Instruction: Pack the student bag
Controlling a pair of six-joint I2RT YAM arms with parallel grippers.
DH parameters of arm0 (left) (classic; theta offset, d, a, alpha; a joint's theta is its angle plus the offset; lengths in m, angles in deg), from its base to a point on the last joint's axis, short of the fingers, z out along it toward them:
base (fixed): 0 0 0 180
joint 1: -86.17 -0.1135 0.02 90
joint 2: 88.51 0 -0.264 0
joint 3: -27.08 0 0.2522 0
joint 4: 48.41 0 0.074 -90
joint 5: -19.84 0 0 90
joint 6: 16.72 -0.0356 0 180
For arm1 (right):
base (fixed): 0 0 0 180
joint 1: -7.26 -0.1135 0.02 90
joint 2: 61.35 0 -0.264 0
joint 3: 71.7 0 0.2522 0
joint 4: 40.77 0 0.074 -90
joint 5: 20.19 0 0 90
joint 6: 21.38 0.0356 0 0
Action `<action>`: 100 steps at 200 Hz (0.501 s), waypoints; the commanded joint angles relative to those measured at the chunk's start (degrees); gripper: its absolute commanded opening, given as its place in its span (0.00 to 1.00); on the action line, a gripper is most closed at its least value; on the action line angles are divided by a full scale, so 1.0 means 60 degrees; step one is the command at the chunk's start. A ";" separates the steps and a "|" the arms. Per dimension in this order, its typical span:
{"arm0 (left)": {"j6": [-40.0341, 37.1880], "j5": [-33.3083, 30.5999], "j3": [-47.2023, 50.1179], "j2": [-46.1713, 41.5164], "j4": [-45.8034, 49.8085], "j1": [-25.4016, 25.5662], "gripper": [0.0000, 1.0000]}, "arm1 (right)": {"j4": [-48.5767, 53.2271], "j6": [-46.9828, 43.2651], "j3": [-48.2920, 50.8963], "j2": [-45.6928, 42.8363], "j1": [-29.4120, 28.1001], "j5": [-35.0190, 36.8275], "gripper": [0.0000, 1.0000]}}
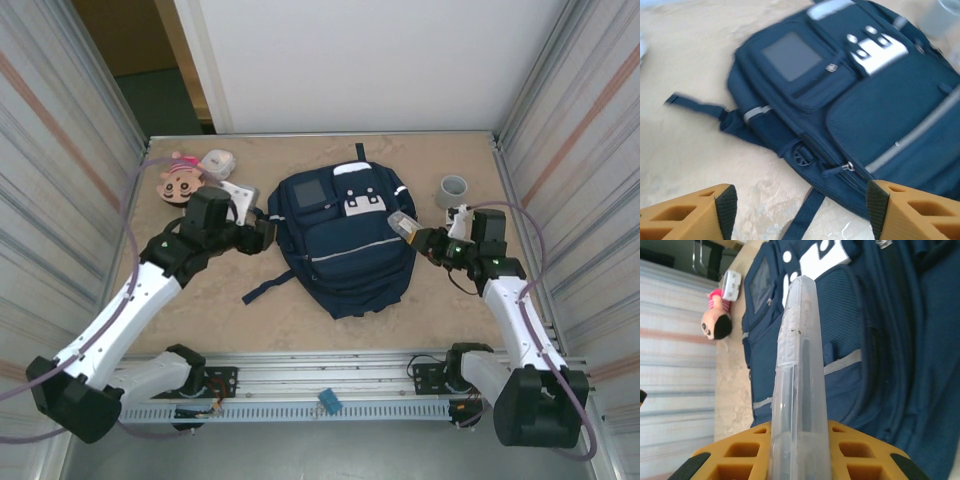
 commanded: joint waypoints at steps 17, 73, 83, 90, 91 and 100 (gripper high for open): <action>-0.5403 0.1722 -0.0572 0.1413 0.0055 0.1191 0.70 | 0.0584 -0.0235 0.0014 -0.0688 0.0232 -0.0271 0.14; -0.7797 0.1529 -0.1525 0.4037 -0.1166 0.2763 0.74 | 0.0912 -0.0152 0.0140 -0.1213 0.0263 -0.0046 0.15; -0.7892 0.1518 -0.1732 0.4469 -0.1374 0.2888 0.74 | 0.1100 -0.0222 0.0103 -0.1340 0.0272 0.0064 0.15; -0.7937 0.1486 -0.1860 0.4743 -0.1551 0.2979 0.74 | 0.1207 -0.0262 0.0090 -0.1440 0.0276 0.0160 0.14; -0.7943 0.1478 -0.1882 0.4778 -0.1577 0.2987 0.74 | 0.1219 -0.0263 0.0090 -0.1456 0.0276 0.0173 0.14; -0.7963 0.1477 -0.2007 0.5075 -0.1777 0.3079 0.74 | 0.1340 -0.0293 0.0092 -0.1589 0.0285 0.0277 0.15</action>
